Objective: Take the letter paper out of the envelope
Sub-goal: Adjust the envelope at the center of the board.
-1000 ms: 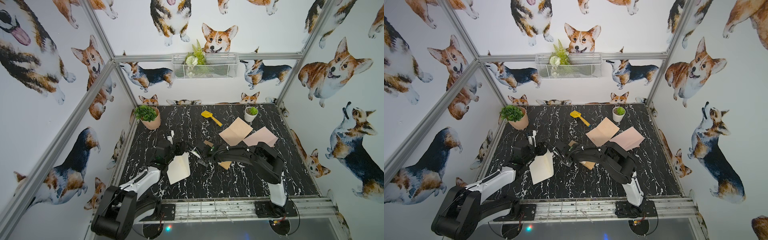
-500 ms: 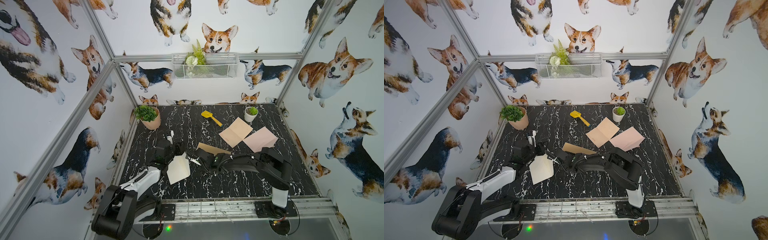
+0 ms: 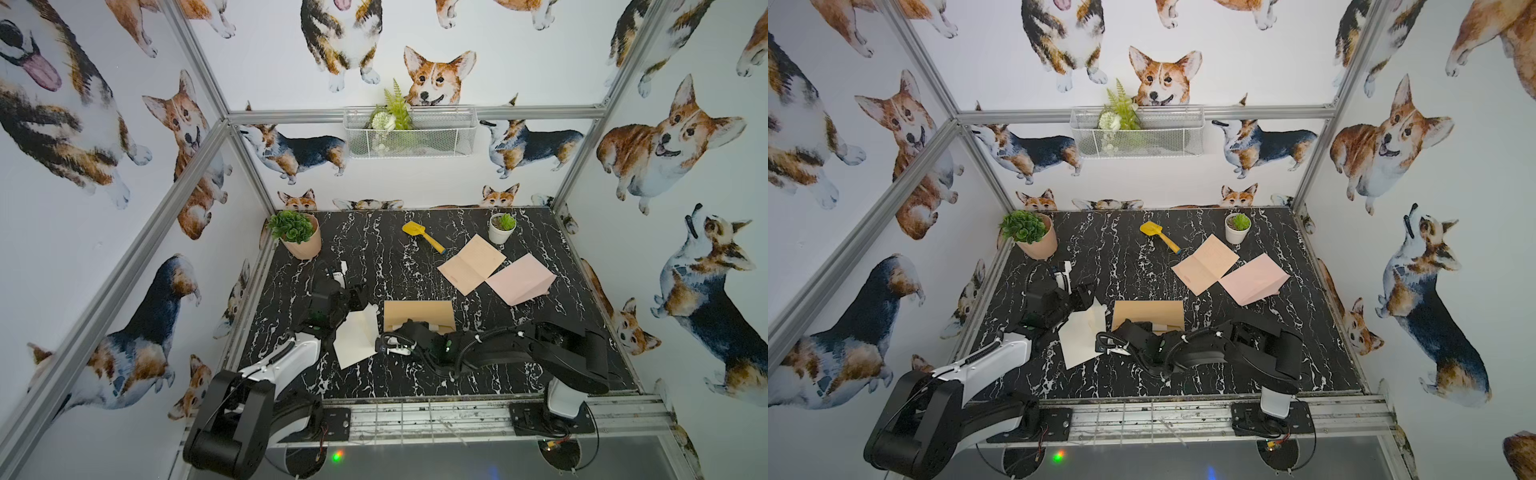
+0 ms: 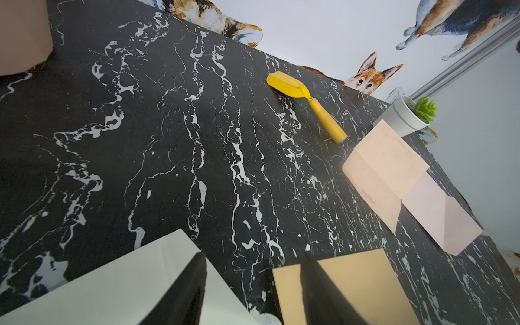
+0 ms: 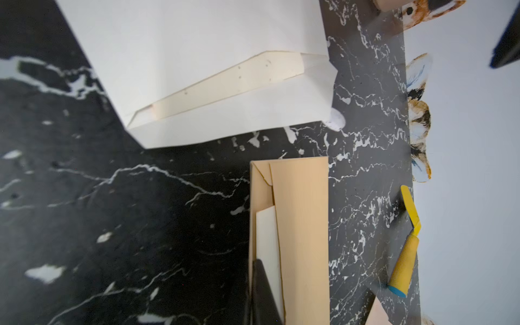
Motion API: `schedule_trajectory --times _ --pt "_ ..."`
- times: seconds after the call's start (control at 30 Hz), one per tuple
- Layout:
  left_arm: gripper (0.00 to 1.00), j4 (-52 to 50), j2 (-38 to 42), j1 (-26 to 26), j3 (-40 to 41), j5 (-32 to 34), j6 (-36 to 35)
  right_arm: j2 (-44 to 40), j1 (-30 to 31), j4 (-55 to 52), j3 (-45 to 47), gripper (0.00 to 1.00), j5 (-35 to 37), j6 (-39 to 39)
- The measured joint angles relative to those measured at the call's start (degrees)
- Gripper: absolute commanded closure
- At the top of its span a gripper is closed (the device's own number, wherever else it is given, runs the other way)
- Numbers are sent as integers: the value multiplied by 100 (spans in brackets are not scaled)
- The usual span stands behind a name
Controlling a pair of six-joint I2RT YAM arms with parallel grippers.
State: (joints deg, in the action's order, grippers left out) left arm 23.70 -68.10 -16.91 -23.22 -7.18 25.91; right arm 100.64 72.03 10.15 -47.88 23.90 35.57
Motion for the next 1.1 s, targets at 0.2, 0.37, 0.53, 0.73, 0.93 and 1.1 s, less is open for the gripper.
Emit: schedule_trajectory --times 0.2,0.37,0.53,0.73,0.93,1.1 --pt "42 37 -35 0 0 0 13 -496 85 -155 286 10 94 -448" --pt "41 94 -111 0 4 -7 24 -1547 98 -992 -160 10 44 -1419" --pt "41 149 -199 0 4 -42 31 -2415 -498 -2299 -955 33 -479 -3305" --pt "41 212 -339 0 4 -85 94 -3086 -1279 -3368 -356 35 -1827 -6179" --pt "41 254 -452 0 4 -155 153 -4164 -1329 -3703 461 34 -1939 -8159" --pt "41 256 -494 2 4 -192 177 -4308 -1331 -3213 1421 36 -2149 -9442"
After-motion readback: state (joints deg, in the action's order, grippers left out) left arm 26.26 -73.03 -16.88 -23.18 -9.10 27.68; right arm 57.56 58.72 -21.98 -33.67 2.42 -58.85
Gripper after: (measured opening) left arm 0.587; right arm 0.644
